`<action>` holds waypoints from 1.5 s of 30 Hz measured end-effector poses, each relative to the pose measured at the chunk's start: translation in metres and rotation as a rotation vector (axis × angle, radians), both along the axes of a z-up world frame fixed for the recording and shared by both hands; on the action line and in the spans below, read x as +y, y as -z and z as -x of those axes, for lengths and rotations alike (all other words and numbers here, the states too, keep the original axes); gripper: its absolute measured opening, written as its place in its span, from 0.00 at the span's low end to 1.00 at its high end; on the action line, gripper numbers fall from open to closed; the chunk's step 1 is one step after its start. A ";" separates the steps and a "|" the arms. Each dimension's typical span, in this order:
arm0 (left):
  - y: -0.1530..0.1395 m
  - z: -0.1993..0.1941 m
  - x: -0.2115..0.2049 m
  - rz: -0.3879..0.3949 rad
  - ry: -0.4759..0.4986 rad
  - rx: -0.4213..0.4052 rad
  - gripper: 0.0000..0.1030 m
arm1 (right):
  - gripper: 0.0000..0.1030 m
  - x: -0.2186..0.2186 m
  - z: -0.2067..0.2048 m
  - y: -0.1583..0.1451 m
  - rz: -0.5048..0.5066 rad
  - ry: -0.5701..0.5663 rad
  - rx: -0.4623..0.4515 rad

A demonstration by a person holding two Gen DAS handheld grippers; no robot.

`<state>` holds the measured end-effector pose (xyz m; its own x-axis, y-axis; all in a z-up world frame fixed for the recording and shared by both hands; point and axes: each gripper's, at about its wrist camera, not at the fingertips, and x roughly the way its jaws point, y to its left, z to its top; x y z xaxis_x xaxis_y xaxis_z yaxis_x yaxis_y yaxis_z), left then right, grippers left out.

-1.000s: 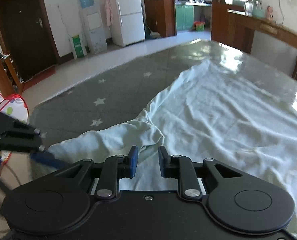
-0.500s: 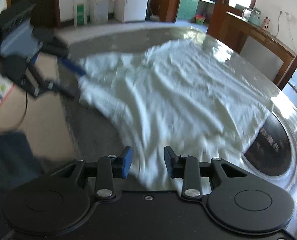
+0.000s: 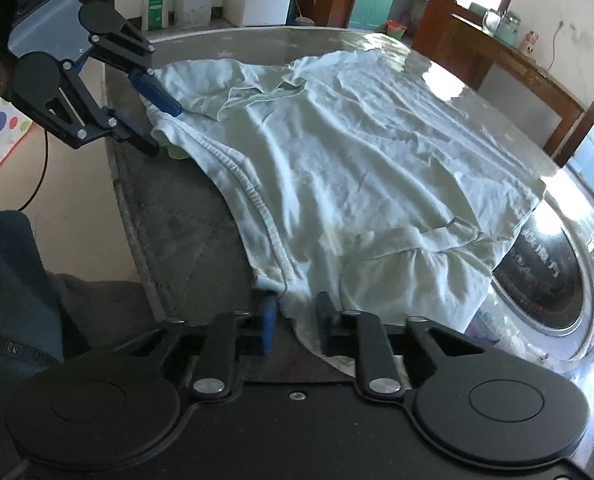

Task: Fold clothes

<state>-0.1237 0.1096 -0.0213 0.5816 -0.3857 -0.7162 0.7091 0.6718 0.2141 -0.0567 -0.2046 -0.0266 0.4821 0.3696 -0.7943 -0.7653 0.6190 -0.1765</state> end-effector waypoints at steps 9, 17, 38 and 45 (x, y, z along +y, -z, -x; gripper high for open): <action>-0.011 0.000 0.001 0.029 -0.015 -0.045 0.10 | 0.09 0.001 0.004 -0.002 0.004 -0.019 -0.060; -0.048 -0.031 0.005 0.058 -0.017 -0.099 0.10 | 0.08 -0.008 -0.026 -0.046 -0.086 0.033 -0.146; -0.040 -0.150 0.031 0.235 -0.074 0.145 0.37 | 0.38 -0.047 -0.096 -0.035 -0.204 0.145 0.000; -0.055 -0.107 0.033 0.191 -0.055 0.029 0.52 | 0.46 -0.051 -0.054 -0.031 -0.158 0.123 -0.017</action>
<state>-0.0162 0.1422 0.0336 0.5855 -0.4843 -0.6501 0.6745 0.7359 0.0593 -0.0029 -0.2556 0.0040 0.5446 0.4266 -0.7221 -0.6796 0.7290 -0.0820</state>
